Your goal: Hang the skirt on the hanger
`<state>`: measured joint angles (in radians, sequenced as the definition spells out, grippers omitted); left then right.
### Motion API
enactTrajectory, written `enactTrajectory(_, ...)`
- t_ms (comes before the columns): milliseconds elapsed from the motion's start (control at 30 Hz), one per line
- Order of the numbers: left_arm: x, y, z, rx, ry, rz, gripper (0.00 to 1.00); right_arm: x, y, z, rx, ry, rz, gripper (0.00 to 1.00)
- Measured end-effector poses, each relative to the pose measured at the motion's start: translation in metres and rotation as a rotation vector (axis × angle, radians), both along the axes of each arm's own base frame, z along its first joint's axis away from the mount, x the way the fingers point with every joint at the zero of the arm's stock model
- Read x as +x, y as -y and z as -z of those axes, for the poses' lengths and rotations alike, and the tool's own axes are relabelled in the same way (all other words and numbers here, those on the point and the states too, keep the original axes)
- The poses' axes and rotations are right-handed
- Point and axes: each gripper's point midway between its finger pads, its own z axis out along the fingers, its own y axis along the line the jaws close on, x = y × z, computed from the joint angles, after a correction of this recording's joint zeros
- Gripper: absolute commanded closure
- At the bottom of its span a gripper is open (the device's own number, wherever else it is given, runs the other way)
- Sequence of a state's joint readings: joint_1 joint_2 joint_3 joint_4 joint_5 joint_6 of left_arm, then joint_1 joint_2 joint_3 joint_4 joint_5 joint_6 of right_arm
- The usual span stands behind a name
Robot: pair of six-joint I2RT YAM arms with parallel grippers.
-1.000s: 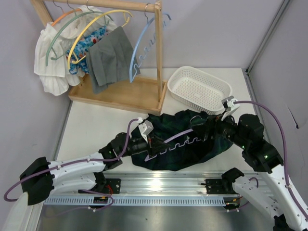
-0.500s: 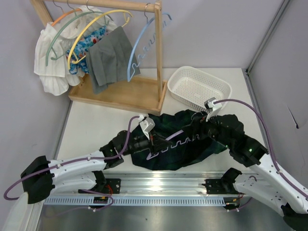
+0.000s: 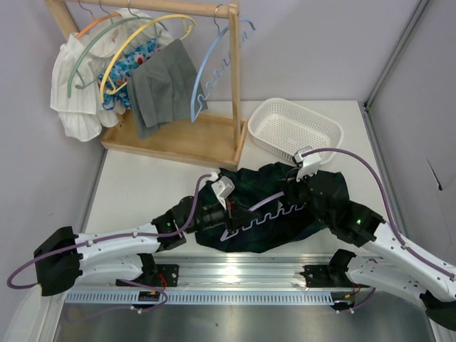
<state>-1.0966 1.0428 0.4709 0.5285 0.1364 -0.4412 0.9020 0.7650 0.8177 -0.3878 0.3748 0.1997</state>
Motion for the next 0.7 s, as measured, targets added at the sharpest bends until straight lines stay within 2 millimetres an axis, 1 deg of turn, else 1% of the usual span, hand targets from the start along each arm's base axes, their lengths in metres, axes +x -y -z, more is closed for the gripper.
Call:
enactTrajectory(33,0.000,0.001,0.001,0.002,-0.003,0.000,0.97,0.000,0.001,0.001,-0.008,-0.001,0.004,1.00)
enactTrajectory(100,0.000,0.002,0.000,0.008,-0.007,0.001,0.84,0.000,0.003,0.002,-0.019,0.006,0.012,1.00)
enactTrajectory(133,-0.001,0.002,-0.001,0.010,-0.008,0.002,0.72,0.000,0.005,0.001,-0.022,0.012,0.015,1.00)
enactTrajectory(167,-0.001,0.002,-0.001,0.013,-0.008,0.004,0.52,-0.001,0.006,0.001,-0.024,0.019,0.016,1.00)
enactTrajectory(233,-0.002,0.002,-0.006,0.008,-0.003,0.004,0.36,-0.003,0.011,0.001,-0.030,0.030,0.020,1.00)
enactTrajectory(267,-0.002,0.001,-0.011,-0.003,-0.001,0.000,0.21,-0.004,0.014,0.001,-0.033,0.036,0.027,1.00)
enactTrajectory(333,-0.001,-0.006,-0.022,-0.017,0.005,-0.030,0.14,-0.004,0.020,-0.001,-0.038,0.049,0.042,1.00)
enactTrajectory(367,0.002,-0.012,-0.026,-0.024,0.003,-0.062,0.05,-0.004,0.023,-0.003,-0.036,0.056,0.051,1.00)
enactTrajectory(400,0.006,-0.019,-0.031,-0.028,-0.001,-0.099,0.01,-0.004,0.025,-0.005,-0.033,0.064,0.059,1.00)
enactTrajectory(533,0.020,-0.049,-0.039,-0.045,-0.049,-0.261,0.01,-0.002,0.030,-0.006,-0.039,0.074,0.083,1.00)
enactTrajectory(633,0.028,-0.070,-0.033,-0.041,-0.130,-0.363,0.01,0.000,0.032,-0.002,-0.055,0.069,0.099,1.00)
enactTrajectory(700,0.030,-0.082,-0.023,-0.035,-0.185,-0.413,0.00,0.001,0.032,0.004,-0.070,0.061,0.105,1.00)
